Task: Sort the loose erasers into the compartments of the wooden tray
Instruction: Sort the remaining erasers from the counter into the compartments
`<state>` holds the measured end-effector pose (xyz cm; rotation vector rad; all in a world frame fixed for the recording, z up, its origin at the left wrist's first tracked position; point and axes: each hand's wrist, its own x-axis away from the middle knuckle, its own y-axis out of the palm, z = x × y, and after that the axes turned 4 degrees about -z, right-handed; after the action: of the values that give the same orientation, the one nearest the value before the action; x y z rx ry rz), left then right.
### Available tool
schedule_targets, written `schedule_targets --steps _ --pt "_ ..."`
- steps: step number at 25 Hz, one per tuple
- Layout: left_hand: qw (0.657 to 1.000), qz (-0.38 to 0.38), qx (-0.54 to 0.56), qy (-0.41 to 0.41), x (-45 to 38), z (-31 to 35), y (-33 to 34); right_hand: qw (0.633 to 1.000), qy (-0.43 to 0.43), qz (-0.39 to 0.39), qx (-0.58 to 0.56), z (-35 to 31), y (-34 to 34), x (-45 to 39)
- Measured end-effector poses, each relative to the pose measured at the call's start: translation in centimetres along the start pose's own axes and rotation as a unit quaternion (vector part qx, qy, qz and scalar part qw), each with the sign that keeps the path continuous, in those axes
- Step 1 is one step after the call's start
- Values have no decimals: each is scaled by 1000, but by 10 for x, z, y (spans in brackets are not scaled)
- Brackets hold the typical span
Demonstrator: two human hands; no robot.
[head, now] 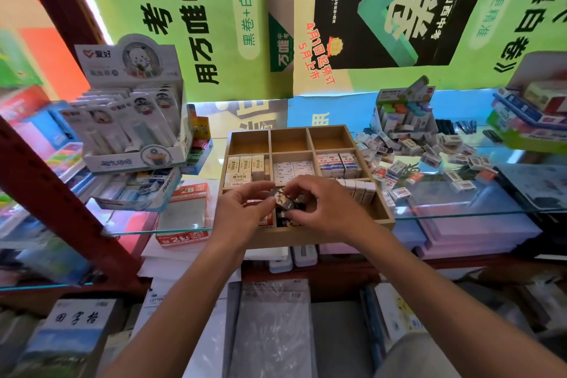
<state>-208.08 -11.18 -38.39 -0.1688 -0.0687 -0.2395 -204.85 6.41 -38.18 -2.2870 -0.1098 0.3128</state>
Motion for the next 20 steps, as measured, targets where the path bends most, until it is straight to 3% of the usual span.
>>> schedule_targets --steps 2,5,8,11,15,18,20 --pt "993 -3 -114 39 -3 0 5 998 3 -3 63 5 3 -1" --pt "954 0 -282 106 -9 1 4 990 -15 -11 138 14 1 -1" --pt "927 -45 -360 99 -10 2 0 994 4 22 105 20 -4 1" --pt "899 -34 -419 123 -10 0 3 987 63 53 141 26 -20 -1" --pt "842 -90 -496 192 -18 -2 14 929 104 -142 324 18 -32 -12" --pt "810 -140 -532 202 -25 8 11 896 128 -195 379 11 -32 -20" --pt "761 -208 -557 259 -30 14 10 890 128 -200 389 8 -34 -23"
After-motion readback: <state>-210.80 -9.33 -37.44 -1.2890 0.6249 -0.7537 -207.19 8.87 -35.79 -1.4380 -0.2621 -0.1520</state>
